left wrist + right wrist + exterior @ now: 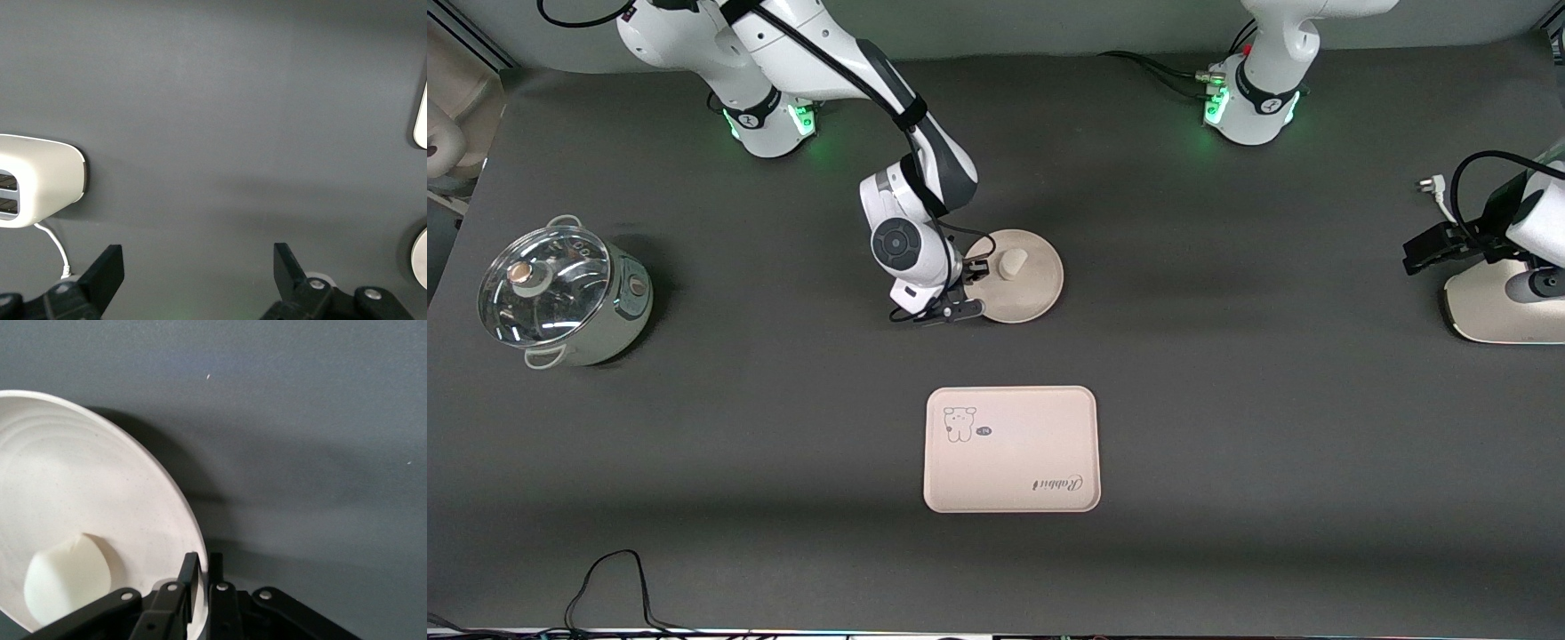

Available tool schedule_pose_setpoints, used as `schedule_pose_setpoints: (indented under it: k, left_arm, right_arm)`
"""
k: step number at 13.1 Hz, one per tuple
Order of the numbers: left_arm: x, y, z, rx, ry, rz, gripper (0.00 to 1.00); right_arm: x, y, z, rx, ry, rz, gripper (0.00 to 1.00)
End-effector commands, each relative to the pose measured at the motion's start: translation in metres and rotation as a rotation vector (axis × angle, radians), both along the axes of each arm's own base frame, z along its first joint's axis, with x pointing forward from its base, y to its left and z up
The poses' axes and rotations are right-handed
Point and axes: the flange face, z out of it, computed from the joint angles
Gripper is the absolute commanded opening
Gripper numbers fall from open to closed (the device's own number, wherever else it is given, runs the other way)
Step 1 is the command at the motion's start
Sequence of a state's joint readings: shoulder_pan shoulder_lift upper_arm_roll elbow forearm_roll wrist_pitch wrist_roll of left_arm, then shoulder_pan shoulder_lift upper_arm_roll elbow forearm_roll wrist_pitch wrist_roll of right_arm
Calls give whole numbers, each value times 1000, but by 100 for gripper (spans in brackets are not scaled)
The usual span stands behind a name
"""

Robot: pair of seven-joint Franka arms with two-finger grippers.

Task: Place bun in plate and plate on tray
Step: 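Grasp the plate rim with the right gripper and lift it, then lower the plate onto the bunny tray and open the right gripper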

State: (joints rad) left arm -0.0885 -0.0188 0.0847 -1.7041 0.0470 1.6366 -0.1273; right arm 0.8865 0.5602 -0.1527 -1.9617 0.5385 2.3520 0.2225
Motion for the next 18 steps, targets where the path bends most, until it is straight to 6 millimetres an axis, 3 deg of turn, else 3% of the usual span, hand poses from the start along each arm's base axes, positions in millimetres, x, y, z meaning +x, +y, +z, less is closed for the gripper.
schedule_pose_setpoints:
  k: [1, 4, 7, 8, 11, 15, 18]
  left_arm:
    - [-3, -9, 6, -4, 4, -32, 100]
    - [0, -15, 11, 8, -6, -48, 100]
    - [10, -19, 18, 16, -27, -53, 100]
    - [11, -28, 18, 25, -29, -72, 100]
    - [14, -22, 31, 45, -52, -68, 100]
    - [14, -19, 49, 37, -70, -104, 100]
    - [11, -20, 60, 34, -63, -103, 100]
  right_arm:
    - [7, -8, 6, 13, -2, -22, 0]
    - [34, -22, 36, 47, 15, -49, 0]
    - [72, -35, 83, 86, 93, -60, 0]
    - [85, -41, 98, 100, 108, -63, 0]
    - [121, -61, 139, 150, 121, -27, 0]
    - [166, -70, 208, 206, 12, -2, 0]
    - [210, -78, 240, 212, -46, -28, 0]
